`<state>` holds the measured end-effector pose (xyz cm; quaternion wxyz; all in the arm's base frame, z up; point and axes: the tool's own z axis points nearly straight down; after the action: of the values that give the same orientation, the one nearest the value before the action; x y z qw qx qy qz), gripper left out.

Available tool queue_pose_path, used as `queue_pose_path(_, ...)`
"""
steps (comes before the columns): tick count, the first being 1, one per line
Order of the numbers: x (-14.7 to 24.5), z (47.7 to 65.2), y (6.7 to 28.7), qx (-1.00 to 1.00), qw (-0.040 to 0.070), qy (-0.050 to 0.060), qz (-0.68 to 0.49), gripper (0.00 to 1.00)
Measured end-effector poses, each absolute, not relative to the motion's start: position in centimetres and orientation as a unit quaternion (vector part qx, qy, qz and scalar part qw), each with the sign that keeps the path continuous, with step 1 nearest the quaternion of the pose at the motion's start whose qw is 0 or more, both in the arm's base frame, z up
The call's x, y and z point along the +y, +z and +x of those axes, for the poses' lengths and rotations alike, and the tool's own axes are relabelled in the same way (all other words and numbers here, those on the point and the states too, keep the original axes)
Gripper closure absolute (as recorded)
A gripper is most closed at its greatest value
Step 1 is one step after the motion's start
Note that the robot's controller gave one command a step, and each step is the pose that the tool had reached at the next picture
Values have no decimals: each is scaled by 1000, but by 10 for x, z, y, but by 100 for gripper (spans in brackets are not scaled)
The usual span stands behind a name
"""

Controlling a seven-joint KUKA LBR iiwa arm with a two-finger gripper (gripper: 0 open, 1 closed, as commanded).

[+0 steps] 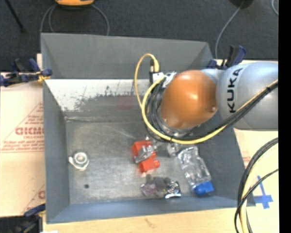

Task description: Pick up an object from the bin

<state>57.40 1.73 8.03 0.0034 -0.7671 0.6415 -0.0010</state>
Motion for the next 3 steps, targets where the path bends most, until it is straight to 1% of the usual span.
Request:
queue_pose_path(1,-5,592,77,517,7,-1,-856,0)
queue_pose_path(2,-9,633,76,351,2,1,-936,0)
queue_pose_path(3,-7,634,78,352,3,2,-936,100)
